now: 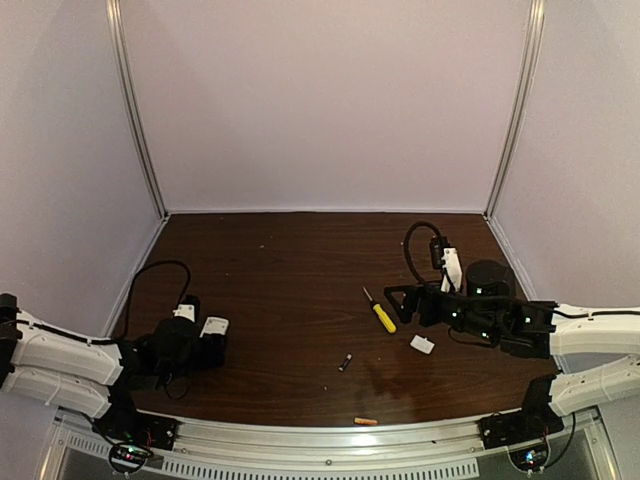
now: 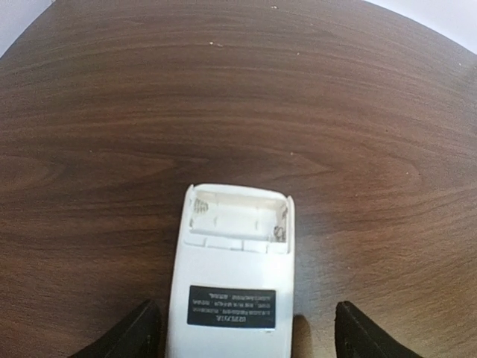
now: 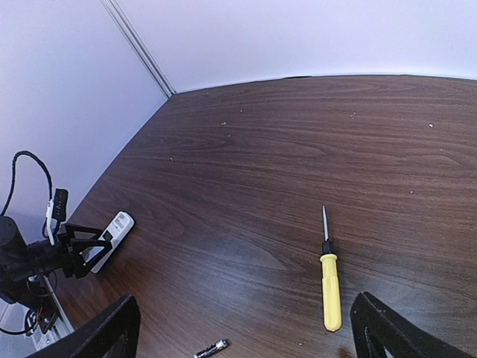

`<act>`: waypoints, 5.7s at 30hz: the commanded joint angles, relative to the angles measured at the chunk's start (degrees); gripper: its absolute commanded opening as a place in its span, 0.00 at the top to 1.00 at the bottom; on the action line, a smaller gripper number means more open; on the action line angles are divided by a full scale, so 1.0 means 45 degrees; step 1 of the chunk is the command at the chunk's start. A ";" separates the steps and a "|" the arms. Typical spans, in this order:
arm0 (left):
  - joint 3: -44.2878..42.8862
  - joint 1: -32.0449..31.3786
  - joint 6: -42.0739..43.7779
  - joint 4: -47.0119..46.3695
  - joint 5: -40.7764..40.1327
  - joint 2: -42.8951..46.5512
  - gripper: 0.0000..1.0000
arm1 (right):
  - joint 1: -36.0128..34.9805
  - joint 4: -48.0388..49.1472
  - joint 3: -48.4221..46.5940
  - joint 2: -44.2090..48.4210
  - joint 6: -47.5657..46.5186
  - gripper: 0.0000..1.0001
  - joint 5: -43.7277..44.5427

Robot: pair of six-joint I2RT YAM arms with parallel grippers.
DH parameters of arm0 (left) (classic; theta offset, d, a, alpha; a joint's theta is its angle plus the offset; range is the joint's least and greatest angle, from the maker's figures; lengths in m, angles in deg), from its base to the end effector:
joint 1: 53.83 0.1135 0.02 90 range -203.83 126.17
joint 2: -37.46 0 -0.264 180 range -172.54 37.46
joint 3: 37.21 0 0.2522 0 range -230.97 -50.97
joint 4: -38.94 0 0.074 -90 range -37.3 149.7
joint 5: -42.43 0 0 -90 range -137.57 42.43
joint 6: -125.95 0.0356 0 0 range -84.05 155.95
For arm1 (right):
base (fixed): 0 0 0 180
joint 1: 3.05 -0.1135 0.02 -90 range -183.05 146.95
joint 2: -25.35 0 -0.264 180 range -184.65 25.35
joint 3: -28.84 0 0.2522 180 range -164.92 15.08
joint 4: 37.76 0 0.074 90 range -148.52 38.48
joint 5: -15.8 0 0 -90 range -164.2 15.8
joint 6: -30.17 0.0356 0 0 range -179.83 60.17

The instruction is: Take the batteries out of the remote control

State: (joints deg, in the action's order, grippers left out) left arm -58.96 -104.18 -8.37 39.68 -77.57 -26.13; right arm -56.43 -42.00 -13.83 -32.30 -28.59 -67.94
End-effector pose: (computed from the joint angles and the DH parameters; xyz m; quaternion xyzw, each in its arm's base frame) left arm 0.1207 -0.1177 0.1108 -0.0574 0.8886 -0.1250 0.4375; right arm 0.1377 0.1788 0.2353 -0.1253 0.8049 0.3563 0.4576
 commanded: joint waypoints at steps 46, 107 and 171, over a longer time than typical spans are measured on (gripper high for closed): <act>-0.1364 0.7592 1.0014 -0.8495 -0.0628 -0.0408 0.03 | -0.0427 -0.1235 -0.1106 -0.0466 -0.1607 0.00 0.0863; -0.1428 1.0656 0.9899 -1.3299 0.4019 -0.5891 0.03 | 0.9115 1.3128 0.4508 -0.3762 -0.6944 0.00 0.4582; -0.1428 1.0657 0.9906 -1.3289 0.4030 -0.5888 0.03 | 1.0513 1.3679 0.3140 -0.7011 -0.7364 0.00 0.0386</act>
State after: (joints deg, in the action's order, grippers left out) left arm -64.60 -56.48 36.68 -18.32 -60.13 -52.20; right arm -9.40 21.01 1.08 -63.68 -61.61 -65.40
